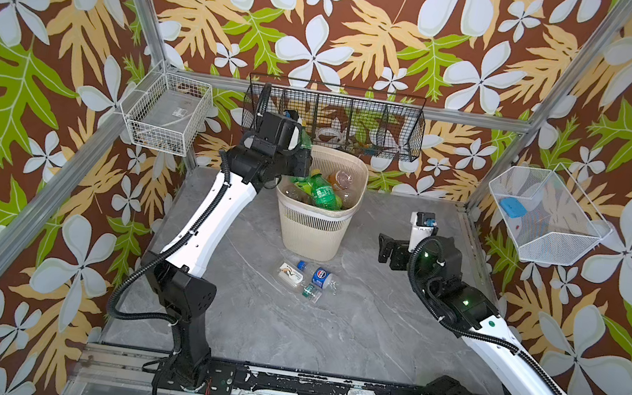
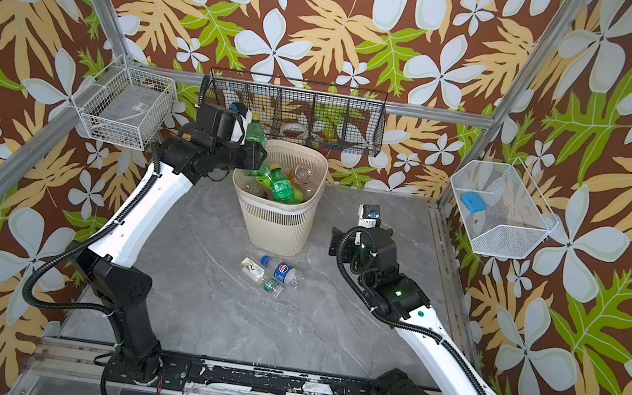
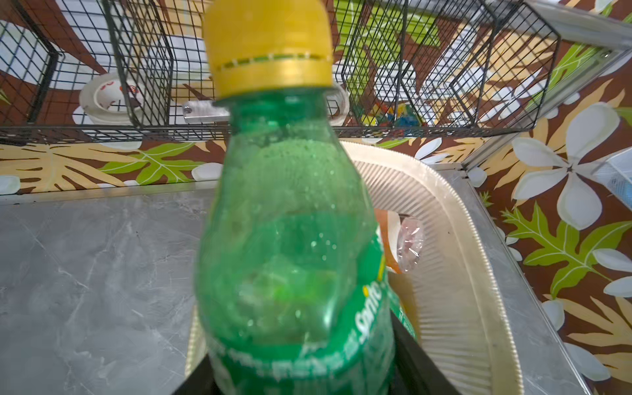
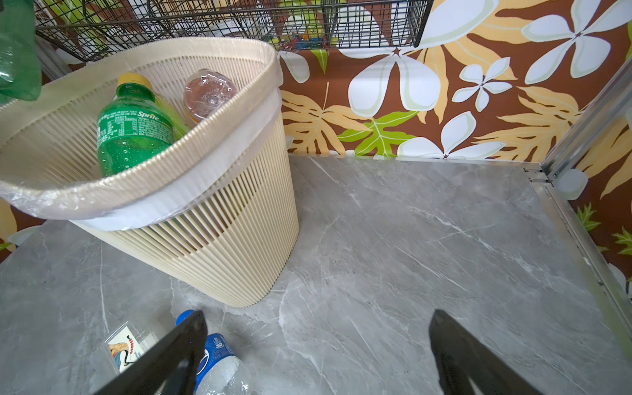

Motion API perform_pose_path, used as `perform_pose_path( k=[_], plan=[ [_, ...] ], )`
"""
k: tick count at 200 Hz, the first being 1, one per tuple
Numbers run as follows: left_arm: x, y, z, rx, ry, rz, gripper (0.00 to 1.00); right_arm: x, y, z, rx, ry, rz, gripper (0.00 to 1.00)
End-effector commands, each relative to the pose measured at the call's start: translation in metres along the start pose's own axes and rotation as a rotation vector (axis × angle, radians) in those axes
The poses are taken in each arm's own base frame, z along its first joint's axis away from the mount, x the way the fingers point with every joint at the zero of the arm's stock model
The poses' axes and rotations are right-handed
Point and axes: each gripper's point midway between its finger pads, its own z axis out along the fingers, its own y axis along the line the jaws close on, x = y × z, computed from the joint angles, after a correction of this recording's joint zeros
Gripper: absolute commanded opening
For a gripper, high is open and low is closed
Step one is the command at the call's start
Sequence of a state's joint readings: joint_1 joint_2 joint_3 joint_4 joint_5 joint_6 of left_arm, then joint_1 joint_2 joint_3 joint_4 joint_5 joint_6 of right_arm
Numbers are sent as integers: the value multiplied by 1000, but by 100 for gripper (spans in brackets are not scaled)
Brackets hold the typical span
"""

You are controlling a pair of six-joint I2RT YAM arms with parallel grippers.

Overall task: Throw the plastic bottles in the bin
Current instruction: 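Open the left gripper to drop the Sprite bottle into the bin, then withdraw the left gripper while the right gripper lowers onto the clear bird-label bottle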

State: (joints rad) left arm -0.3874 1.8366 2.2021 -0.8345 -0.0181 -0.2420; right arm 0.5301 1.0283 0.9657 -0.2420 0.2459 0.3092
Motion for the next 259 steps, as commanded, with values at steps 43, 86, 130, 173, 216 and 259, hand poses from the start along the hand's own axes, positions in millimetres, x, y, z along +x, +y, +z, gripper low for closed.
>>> perform_pose_path(
  k=[43, 86, 130, 173, 216, 259],
  plan=[
    [-2, 7, -5, -35, -1, 15, 100, -5, -5, -1, 27, -6, -8, 99],
    [-43, -6, -75, 49, -261, 7, 100, -2, 0, 4, 6, 2, 5, 100],
    [41, 16, -147, 215, -584, -157, 100, 9, 8, 16, -25, 43, 15, 100],
    [195, 79, -127, 111, -459, -393, 100, 24, 26, 28, -110, 115, 42, 99],
    [238, 106, -125, 11, -411, -470, 100, 55, 71, 35, -236, 199, 48, 96],
    [250, 120, -124, -51, -409, -520, 100, 99, 151, 34, -384, 295, -3, 91]
  ],
)
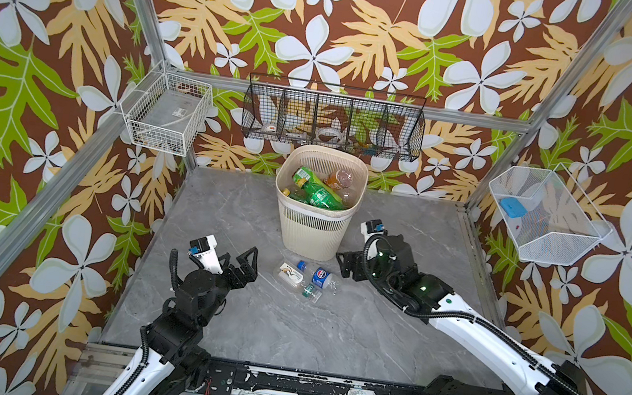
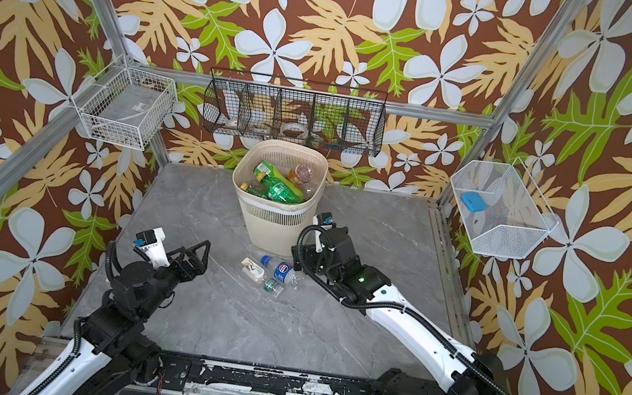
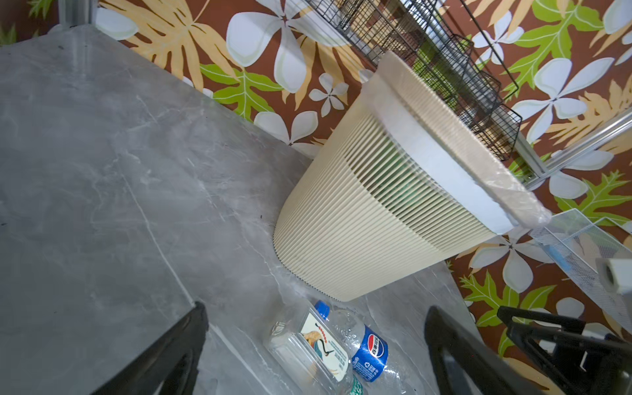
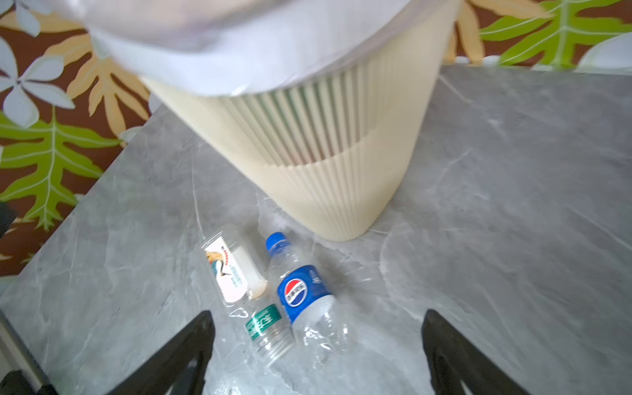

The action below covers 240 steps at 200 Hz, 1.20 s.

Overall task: Throw the plastic bottles in the bin
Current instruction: 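Withdraw the left gripper while the right gripper lowers onto the clear bird-label bottle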

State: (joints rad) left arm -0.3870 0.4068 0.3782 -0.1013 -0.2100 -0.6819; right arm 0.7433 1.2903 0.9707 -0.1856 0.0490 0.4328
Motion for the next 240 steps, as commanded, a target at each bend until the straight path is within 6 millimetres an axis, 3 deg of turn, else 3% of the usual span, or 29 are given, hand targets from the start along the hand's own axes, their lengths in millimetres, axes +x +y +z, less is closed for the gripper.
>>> perform_pose_path(
  k=[1, 23, 46, 64, 190, 240],
  plan=[
    [-3, 11, -2, -50, -29, -38, 100, 7, 36, 13, -75, 11, 1, 91],
    [-4, 16, -4, -75, -38, -38, 100, 26, 70, 32, -111, 71, -52, 88],
    [-6, 19, -8, -85, -52, -39, 100, 42, 85, 54, -125, 114, -77, 78],
    [-9, 21, -11, -90, -63, -37, 100, 53, 88, 71, -128, 150, -78, 74],
    [-6, 30, -15, -127, -64, -20, 100, 99, 96, 149, -112, 285, -120, 73],
    [-3, 35, -17, -142, -60, -26, 100, 113, 99, 166, -120, 320, -117, 60]
  ],
)
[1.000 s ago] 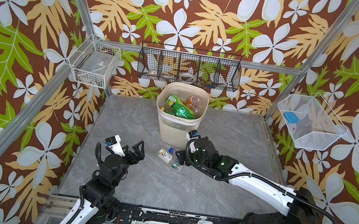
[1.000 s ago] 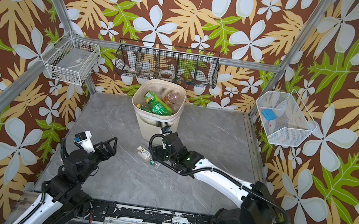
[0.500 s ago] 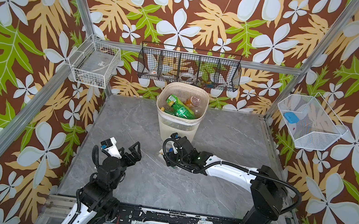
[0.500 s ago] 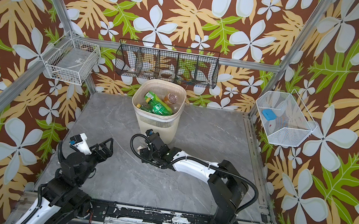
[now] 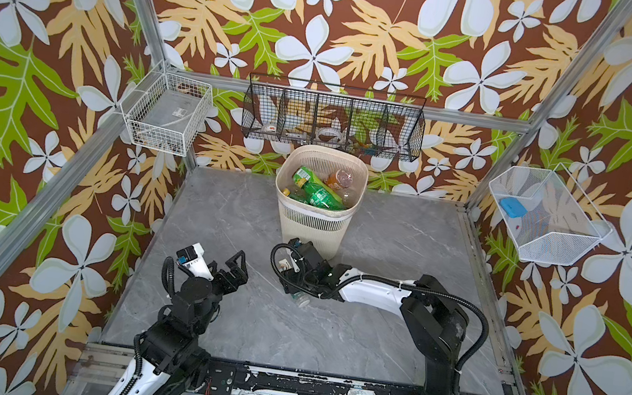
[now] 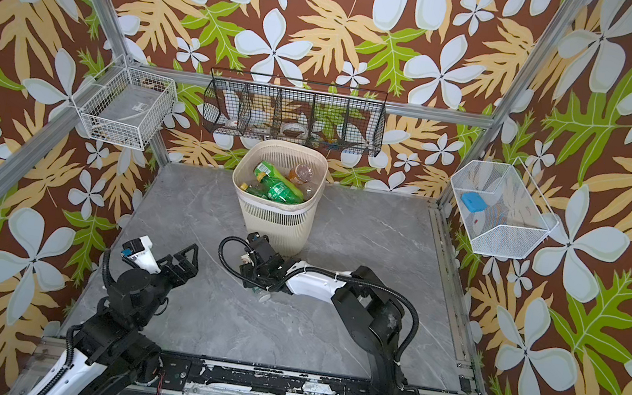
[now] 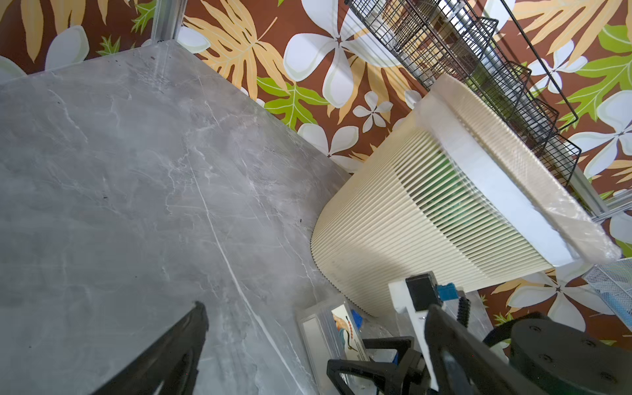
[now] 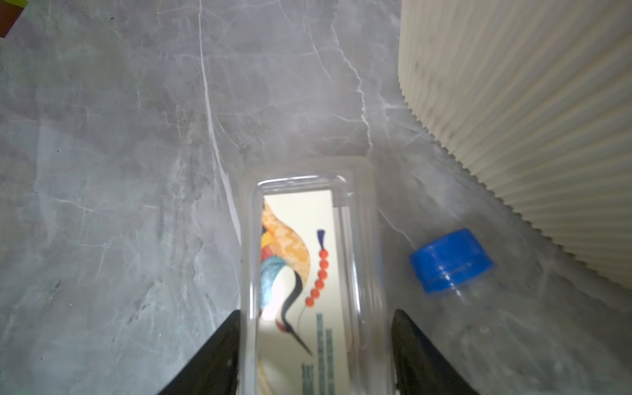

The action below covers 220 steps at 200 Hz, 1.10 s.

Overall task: Throw the plastic bottles in the bin
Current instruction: 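Withdraw the left gripper while the right gripper lowers onto the clear bird-label bottle, then grasp the clear bird-label bottle with the right gripper and carry it over the bin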

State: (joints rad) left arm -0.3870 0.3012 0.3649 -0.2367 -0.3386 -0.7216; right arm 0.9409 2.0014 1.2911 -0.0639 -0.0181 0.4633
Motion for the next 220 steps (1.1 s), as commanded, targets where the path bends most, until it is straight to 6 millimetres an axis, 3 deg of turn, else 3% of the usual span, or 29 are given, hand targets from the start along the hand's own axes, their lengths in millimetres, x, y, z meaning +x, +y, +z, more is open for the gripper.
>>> perform_pose_path(
  k=[1, 25, 53, 78, 125, 145, 179, 220],
  plan=[
    [1, 5, -1, -19, -4, 2, 100, -2, 5, 3, -18, -3, -1, 59],
    [3, 8, -1, -21, -6, -10, 100, -5, 8, -4, -29, -18, 1, 51],
    [3, 10, -1, -24, -14, -26, 100, -15, 14, -27, -58, -58, 14, 48],
    [5, 10, 1, -22, -14, -34, 100, -25, 13, -65, -73, -136, 28, 47],
    [13, 9, 10, -16, 8, -49, 100, -19, 6, -141, -131, -276, 96, 46],
    [17, 8, 14, -11, 23, -54, 100, -26, -1, -172, -99, -333, 78, 46],
    [21, 8, 17, -15, 40, -56, 100, -74, -1, -233, -42, -492, 7, 47],
    [22, 10, 15, -17, 39, -63, 100, -168, -4, -299, 6, -719, -68, 47]
  ],
)
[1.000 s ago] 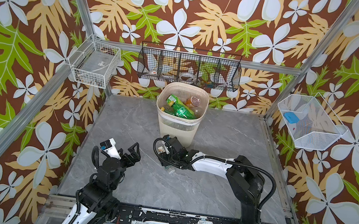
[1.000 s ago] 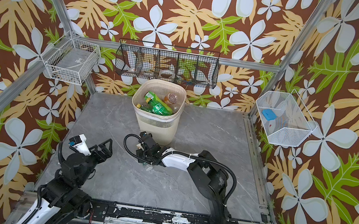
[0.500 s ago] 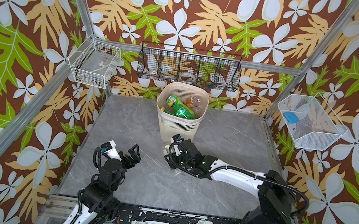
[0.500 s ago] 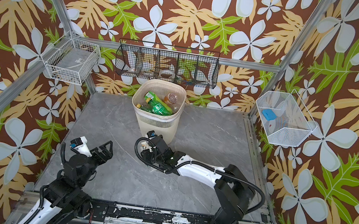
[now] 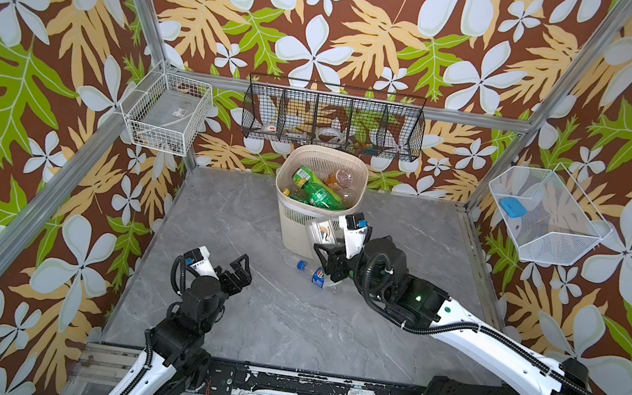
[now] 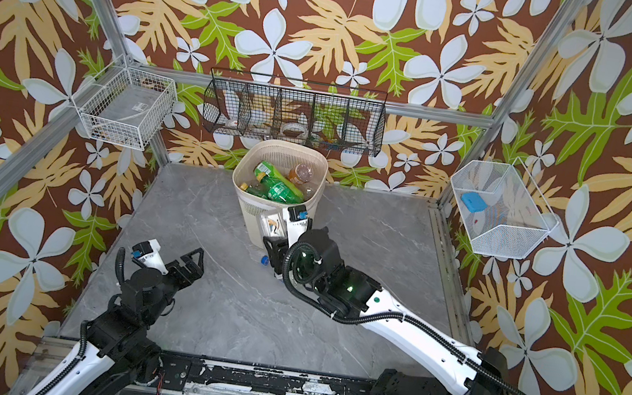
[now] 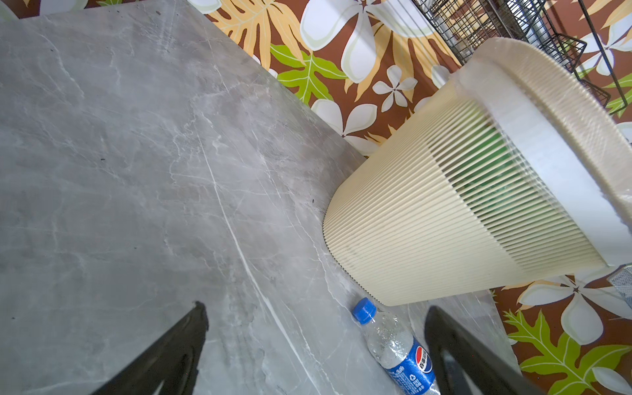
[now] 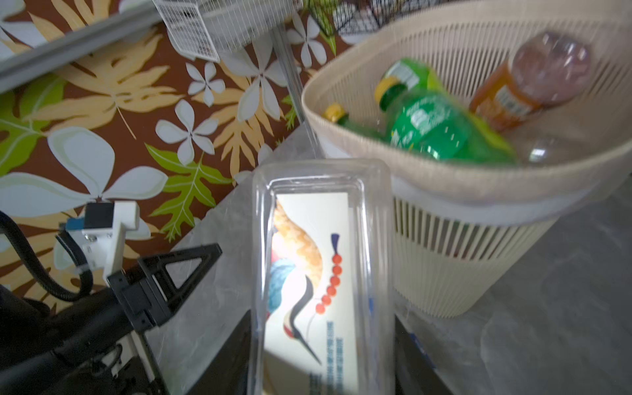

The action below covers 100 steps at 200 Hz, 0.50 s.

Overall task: Throw the plastic bottles in the bin
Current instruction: 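Grasp the clear bird-label bottle with the right gripper and carry it over the bin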

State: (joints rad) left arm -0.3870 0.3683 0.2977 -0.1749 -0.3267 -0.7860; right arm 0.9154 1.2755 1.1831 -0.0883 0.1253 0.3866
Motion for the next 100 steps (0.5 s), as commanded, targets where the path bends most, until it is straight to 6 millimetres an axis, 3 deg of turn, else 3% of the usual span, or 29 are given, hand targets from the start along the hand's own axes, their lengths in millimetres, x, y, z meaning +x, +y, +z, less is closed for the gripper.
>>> perform_pose_path(
  k=[1, 19, 38, 69, 100],
  plan=[
    [-4, -5, -1, 24, -16, -22, 100, -52, -10, 3, 40, -115, -83, 47],
    [-5, -4, -3, 24, -18, -22, 100, -95, -19, 15, 50, -180, -106, 48],
    [-6, -3, -5, 18, -22, -19, 100, -121, -35, 43, 92, -171, -132, 48],
    [-9, -1, -8, 9, -31, -16, 100, -130, -53, 83, 159, -121, -192, 47],
    [-9, 1, -10, 1, -31, -14, 100, -134, -57, 98, 147, -115, -200, 47]
  ],
)
